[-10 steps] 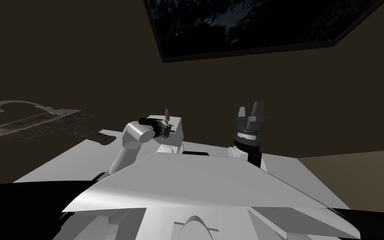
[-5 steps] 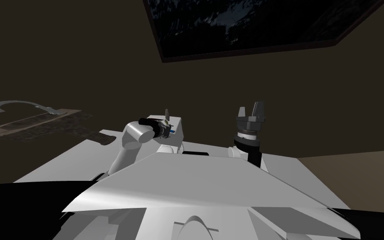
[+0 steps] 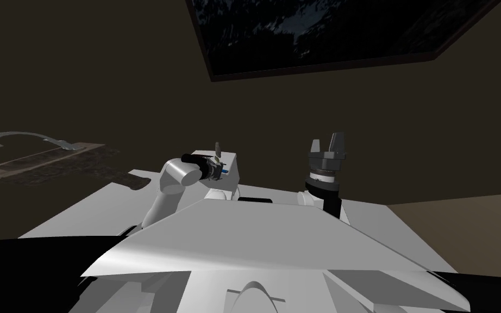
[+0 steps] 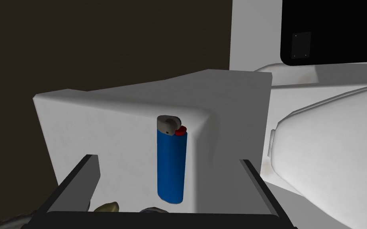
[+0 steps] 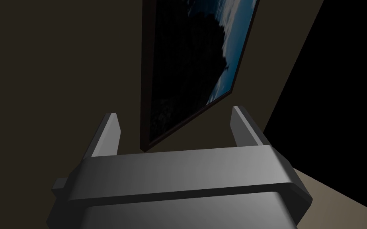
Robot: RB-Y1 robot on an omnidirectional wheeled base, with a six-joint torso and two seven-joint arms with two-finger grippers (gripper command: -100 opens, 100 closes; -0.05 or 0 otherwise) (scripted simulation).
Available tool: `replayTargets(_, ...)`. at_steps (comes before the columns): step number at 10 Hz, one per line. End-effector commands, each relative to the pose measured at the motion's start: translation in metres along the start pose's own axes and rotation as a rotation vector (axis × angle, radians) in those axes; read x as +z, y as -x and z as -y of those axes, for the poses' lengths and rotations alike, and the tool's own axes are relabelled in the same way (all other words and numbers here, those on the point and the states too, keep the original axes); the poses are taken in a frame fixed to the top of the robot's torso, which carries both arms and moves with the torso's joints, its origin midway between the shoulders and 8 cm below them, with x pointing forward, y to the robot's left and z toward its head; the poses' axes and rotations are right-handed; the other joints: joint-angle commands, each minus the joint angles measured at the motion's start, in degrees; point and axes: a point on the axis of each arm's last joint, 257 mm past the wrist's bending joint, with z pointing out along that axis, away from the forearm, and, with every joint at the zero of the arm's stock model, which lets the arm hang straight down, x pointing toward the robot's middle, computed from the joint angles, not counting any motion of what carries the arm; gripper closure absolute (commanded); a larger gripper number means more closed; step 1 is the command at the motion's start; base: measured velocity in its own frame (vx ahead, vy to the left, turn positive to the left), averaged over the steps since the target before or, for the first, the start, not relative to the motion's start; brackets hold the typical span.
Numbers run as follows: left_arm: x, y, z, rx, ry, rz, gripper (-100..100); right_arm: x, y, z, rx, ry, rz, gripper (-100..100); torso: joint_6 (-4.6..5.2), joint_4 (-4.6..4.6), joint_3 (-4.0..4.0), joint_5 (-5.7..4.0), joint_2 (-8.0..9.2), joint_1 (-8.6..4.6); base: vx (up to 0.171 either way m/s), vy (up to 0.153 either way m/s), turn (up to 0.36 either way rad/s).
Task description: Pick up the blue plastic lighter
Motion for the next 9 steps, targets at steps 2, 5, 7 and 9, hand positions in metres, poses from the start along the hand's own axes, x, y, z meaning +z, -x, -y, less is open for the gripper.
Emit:
replayTargets(2,0.0005,0.0007,-0.0009,-0.004,0.002,0.000,-100,0.0000,0.0000,0.0000,0.000,0.000,0.000,0,0.00,0.00,0.00,0.00,-0.01,-0.01,-0.005,0.005,-0.015)
replayTargets(5,0.0006,0.0008,-0.0011,-0.005,0.003,0.000,-100,0.0000,0.0000,0.0000,0.000,0.000,0.000,0,0.00,0.00,-0.01,-0.01,-0.02,-0.02,-0.001,0.001,-0.005)
replayTargets(7,0.0006,0.0008,-0.0011,-0.005,0.003,0.000,-100,0.0000,0.0000,0.0000,0.000,0.000,0.000,0,0.00,-0.01,-0.02,-0.01,-0.03,-0.04,0.003,-0.003,0.009)
replayTargets(9,0.0006,0.0008,-0.0011,-0.005,0.003,0.000,-100,0.0000,0.0000,0.0000,0.000,0.000,0.000,0,0.00,-0.01,-0.03,-0.01,-0.05,-0.06,0.004,-0.004,0.012)
